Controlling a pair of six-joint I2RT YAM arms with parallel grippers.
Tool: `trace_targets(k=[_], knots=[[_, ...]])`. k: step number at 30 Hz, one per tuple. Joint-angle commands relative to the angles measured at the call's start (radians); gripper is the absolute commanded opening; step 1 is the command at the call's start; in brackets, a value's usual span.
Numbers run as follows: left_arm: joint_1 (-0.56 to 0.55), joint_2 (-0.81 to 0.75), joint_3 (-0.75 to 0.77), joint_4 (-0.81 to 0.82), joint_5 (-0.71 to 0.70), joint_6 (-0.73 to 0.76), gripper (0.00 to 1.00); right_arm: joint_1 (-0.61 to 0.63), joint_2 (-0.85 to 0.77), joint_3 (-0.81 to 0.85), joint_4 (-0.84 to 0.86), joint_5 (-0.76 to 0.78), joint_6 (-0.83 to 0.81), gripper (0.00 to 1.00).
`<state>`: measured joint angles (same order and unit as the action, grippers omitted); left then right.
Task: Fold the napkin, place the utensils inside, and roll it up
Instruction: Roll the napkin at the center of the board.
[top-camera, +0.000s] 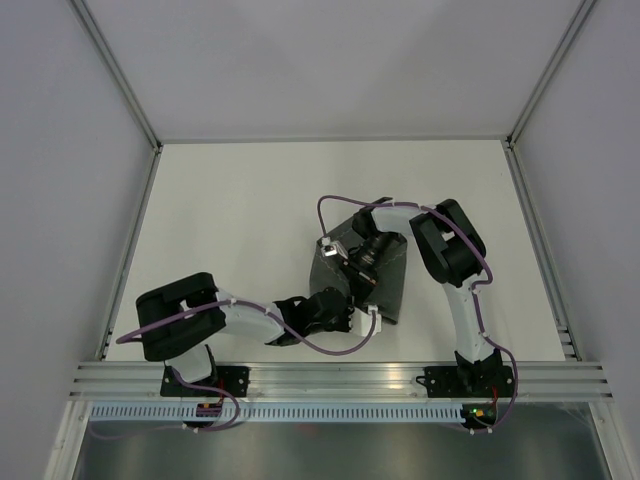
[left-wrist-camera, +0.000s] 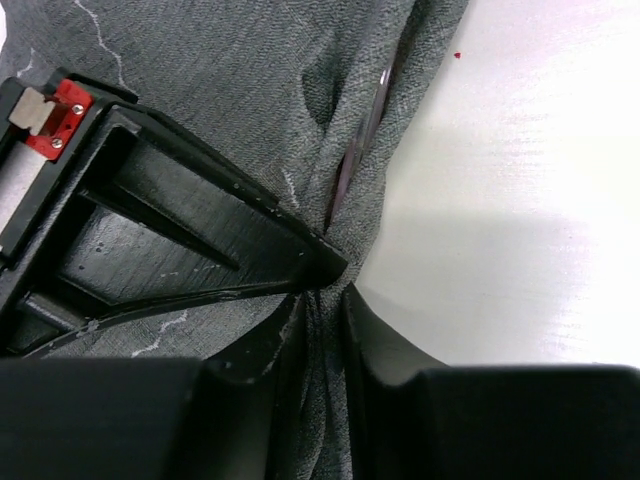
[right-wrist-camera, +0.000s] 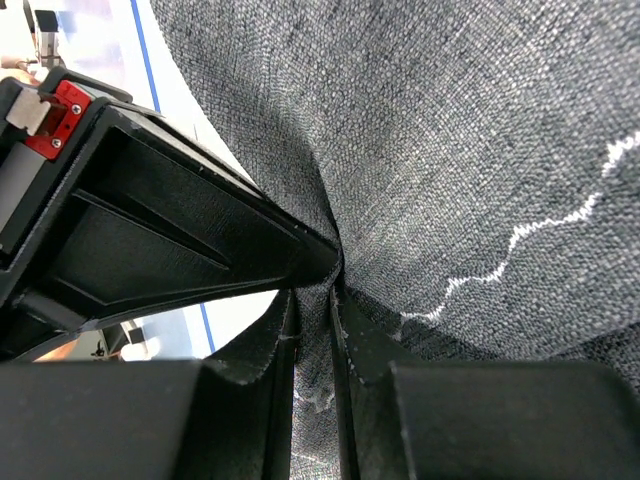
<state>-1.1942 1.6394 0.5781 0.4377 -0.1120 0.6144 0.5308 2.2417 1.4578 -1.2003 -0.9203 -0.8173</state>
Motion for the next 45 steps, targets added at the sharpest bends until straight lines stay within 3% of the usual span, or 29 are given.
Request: trace_targets(k=[1,8,10,11,14,19,28,32,37,45], knots=[[-0.004,0.025,0.04,-0.046,-0.005,0.028,0.24,-0.009,0.045,0.004,0.079,0.124,-0.079,0.0],[-0.004,0.074,0.167,-0.253,0.018,-0.03,0.06,-0.025,0.004,-0.024,0.133,0.127,-0.043,0.03],[-0.002,0.098,0.209,-0.316,0.035,-0.074,0.02,-0.032,-0.025,-0.027,0.134,0.12,-0.04,0.1],[-0.002,0.103,0.235,-0.35,0.046,-0.084,0.02,-0.041,-0.039,-0.027,0.139,0.113,-0.036,0.22],[-0.001,0.119,0.275,-0.381,0.075,-0.13,0.02,-0.066,-0.088,-0.025,0.146,0.097,-0.011,0.39],[0.011,0.172,0.373,-0.542,0.107,-0.203,0.02,-0.113,-0.172,-0.025,0.165,0.075,0.042,0.51],[0.06,0.162,0.397,-0.556,0.265,-0.278,0.02,-0.241,-0.292,-0.085,0.389,0.14,0.308,0.51],[0.107,0.18,0.414,-0.58,0.397,-0.332,0.02,-0.366,-0.321,-0.089,0.475,0.144,0.418,0.51],[0.174,0.229,0.413,-0.567,0.549,-0.404,0.02,-0.5,-0.399,-0.091,0.504,0.135,0.423,0.49],[0.268,0.322,0.468,-0.586,0.81,-0.491,0.02,-0.586,-0.631,-0.221,0.518,0.127,0.285,0.47]])
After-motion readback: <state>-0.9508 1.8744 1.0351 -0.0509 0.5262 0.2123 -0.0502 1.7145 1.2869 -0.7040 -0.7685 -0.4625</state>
